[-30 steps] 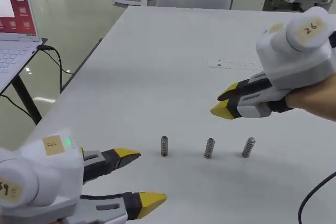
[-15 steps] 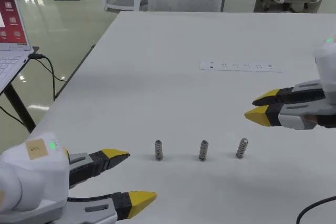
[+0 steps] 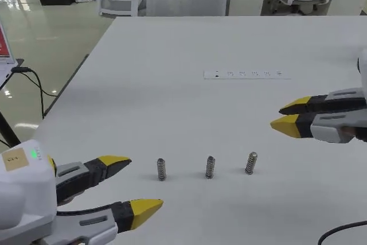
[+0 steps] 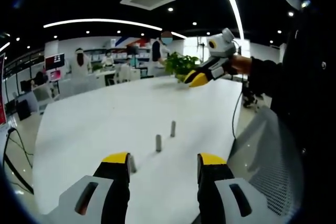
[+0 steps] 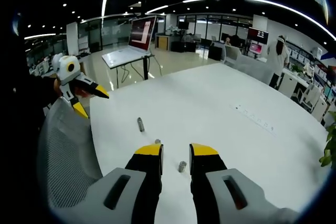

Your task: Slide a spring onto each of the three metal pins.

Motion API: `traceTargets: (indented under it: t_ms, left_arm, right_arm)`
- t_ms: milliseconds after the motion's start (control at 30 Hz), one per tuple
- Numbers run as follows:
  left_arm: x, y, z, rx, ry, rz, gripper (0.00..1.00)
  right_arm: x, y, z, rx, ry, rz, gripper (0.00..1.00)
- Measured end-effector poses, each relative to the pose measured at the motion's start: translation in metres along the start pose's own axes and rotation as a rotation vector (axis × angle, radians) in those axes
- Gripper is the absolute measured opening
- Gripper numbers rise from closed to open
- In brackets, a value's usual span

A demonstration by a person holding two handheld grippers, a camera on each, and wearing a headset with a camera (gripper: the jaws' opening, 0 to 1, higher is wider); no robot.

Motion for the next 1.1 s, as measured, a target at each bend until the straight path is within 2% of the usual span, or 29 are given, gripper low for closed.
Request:
traceTargets:
  t_ms: [267,533,833,1100]
  left_arm:
    - [0.007,-0.002,-0.005,0.008,-0.018,-0.002,0.46]
    - [0.003,-0.004,-0.004,0.021,-0.009,0.007,0.47]
    - [-0.003,-0.003,-0.001,0.043,0.015,0.022,0.48]
    - [-0.006,0.000,0.002,0.048,0.038,0.016,0.50]
  right_arm:
    - [-0.001,-0.016,0.008,0.005,-0.017,-0.041,0.17]
    - [-0.002,-0.035,0.014,-0.008,-0.021,-0.078,0.19]
    - [-0.004,-0.051,0.014,0.006,-0.021,-0.115,0.21]
    - [-0.006,-0.058,0.016,0.014,-0.010,-0.124,0.25]
Point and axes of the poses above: the centre of the closed fingertips' face, and the gripper's own axes: z roughly backward along the fingers, x roughly to its right, y roughly out of its top, the point moved 3 cm from there along z, roughly backward along the fingers, and after that the axes turned 2 degrees about -y, right-handed, at the moved point
